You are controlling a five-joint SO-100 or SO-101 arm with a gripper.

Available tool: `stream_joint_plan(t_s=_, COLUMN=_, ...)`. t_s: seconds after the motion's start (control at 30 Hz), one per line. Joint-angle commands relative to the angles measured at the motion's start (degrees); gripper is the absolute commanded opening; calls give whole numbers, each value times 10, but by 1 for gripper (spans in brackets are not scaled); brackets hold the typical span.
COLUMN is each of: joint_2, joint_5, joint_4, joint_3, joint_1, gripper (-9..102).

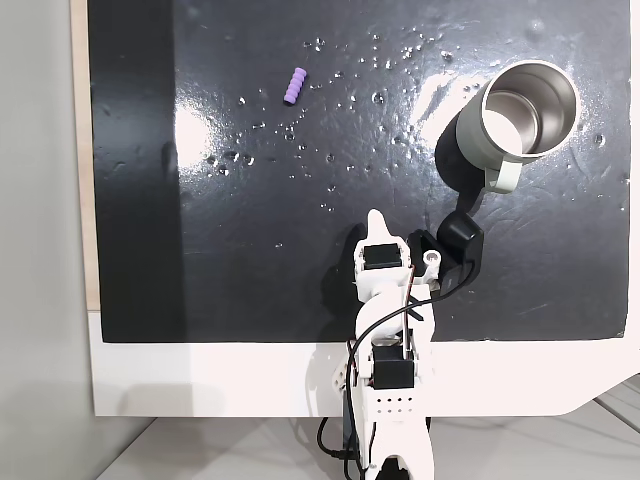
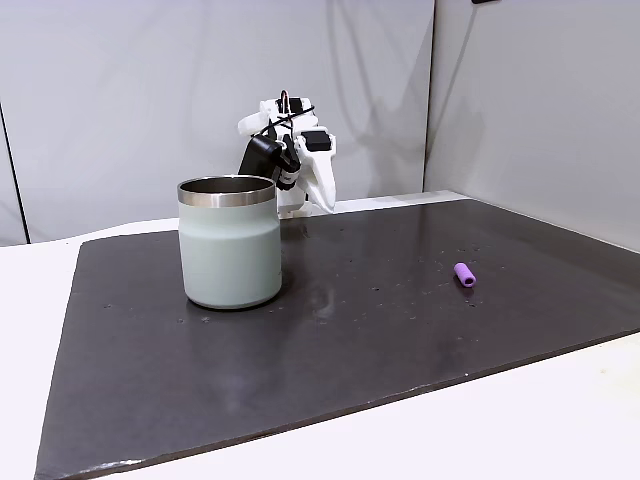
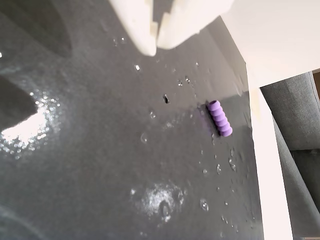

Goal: Grasp a pengrip and put it in the cup.

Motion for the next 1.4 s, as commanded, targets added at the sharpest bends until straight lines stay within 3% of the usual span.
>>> stream_joint_plan(t_s=0.0, joint_2=4, joint_5=-33, joint_4=-53, joint_3=8, joint_1=-34, gripper=0)
stream_joint_plan(t_s=0.37, joint_2=4, joint_5=-36, joint_4=-54, joint_3=8, joint_1=-34, gripper=0)
stream_joint_plan(t_s=0.6, joint_2=-9, joint_5=-167, joint_4=-38, joint_3=-33, joint_1=-70, gripper=0)
stream_joint_plan(t_s=0.93, joint_2=-493, joint_5=-209, joint_4=-69, joint_3=-329, joint_1=-117, gripper=0)
stream_joint_plan(t_s=1.37, joint_2=-837, joint_5=-250, joint_4=-116, joint_3=-559, joint_1=-105, gripper=0)
